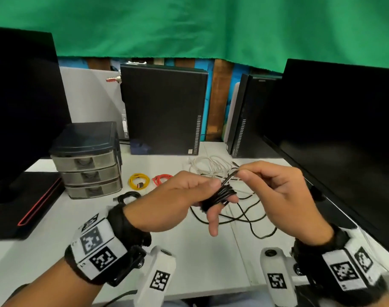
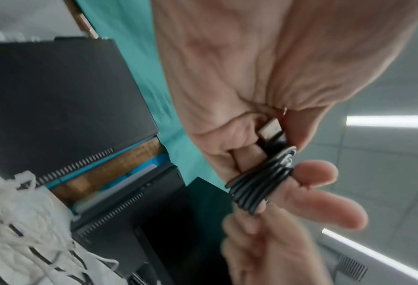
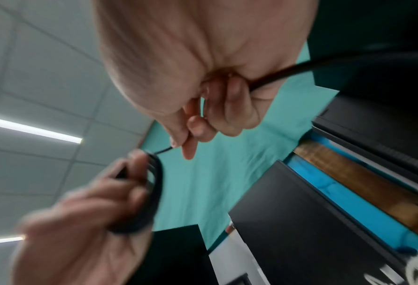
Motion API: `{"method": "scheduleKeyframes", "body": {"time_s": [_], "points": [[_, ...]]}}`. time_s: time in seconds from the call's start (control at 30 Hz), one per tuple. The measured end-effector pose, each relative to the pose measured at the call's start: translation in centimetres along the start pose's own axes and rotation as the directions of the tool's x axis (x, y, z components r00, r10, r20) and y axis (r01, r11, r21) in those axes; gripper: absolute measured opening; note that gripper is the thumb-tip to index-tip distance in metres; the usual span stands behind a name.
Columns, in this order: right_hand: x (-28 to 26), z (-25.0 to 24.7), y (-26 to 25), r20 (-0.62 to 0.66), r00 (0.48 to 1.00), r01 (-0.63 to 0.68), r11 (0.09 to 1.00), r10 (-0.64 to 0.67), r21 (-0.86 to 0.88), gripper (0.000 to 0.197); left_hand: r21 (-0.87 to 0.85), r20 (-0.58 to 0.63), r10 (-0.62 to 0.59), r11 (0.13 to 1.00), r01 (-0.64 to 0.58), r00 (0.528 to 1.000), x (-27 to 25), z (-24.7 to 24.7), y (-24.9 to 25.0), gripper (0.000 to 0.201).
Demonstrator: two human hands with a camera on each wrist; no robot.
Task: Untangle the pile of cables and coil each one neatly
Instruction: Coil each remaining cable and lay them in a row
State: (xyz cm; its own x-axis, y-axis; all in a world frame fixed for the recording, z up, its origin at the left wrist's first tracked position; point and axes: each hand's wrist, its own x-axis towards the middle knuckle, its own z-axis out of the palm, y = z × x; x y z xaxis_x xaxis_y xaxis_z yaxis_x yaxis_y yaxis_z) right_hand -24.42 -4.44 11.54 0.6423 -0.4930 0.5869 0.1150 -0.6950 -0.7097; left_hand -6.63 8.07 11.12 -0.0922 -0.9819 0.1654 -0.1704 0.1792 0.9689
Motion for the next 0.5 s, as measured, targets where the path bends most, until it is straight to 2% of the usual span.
{"method": "scheduleKeyframes", "body": {"time_s": [0.07, 0.13, 0.23, 0.3, 0.37, 0.4, 0.43, 0.47, 0.5], "points": [[0.0, 0.7, 1.3, 0.028, 0.998, -0.051, 0.998, 0.050, 0.049, 0.019, -0.139, 0.045, 0.073, 0.988, -0.066, 0.996, -0.4, 0.1, 0.6, 0.046], [-0.3, 1.9, 2.3, 0.125, 0.986, -0.122, 0.991, 0.114, 0.060, 0.022, -0.260, 0.002, 0.135, 0.957, -0.130, 0.991, -0.5, 0.0, 1.2, 0.048], [-1.5, 4.4, 2.3, 0.280, 0.937, -0.233, 0.971, 0.211, 0.047, 0.023, -0.411, -0.181, 0.178, 0.880, -0.239, 0.967, -0.5, -0.1, 2.3, 0.044], [-2.7, 6.1, 1.9, 0.362, 0.907, -0.246, 0.968, 0.213, 0.045, 0.022, -0.444, -0.319, 0.169, 0.843, -0.305, 0.932, -0.3, -0.3, 2.4, 0.042], [-3.5, 7.0, 0.8, 0.420, 0.890, -0.219, 0.974, 0.177, 0.054, 0.022, -0.366, -0.424, 0.143, 0.876, -0.314, 0.894, -0.1, -0.7, 2.0, 0.041], [-3.6, 6.9, 0.3, 0.433, 0.886, -0.204, 0.978, 0.164, 0.047, 0.022, -0.259, -0.452, 0.154, 0.920, -0.295, 0.878, 0.0, -0.9, 1.7, 0.041], [-3.5, 6.5, -0.1, 0.438, 0.886, -0.182, 0.983, 0.152, 0.027, 0.022, -0.086, -0.463, 0.194, 0.961, -0.262, 0.865, 0.2, -1.1, 1.3, 0.042], [-3.3, 6.0, -0.7, 0.438, 0.888, -0.155, 0.988, 0.136, 0.008, 0.022, 0.123, -0.449, 0.253, 0.967, -0.221, 0.857, 0.2, -1.3, 1.1, 0.041], [-3.1, 5.3, -1.1, 0.430, 0.896, -0.120, 0.993, 0.112, -0.009, 0.021, 0.314, -0.412, 0.306, 0.932, -0.181, 0.858, 0.3, -1.4, 0.8, 0.042]]}}
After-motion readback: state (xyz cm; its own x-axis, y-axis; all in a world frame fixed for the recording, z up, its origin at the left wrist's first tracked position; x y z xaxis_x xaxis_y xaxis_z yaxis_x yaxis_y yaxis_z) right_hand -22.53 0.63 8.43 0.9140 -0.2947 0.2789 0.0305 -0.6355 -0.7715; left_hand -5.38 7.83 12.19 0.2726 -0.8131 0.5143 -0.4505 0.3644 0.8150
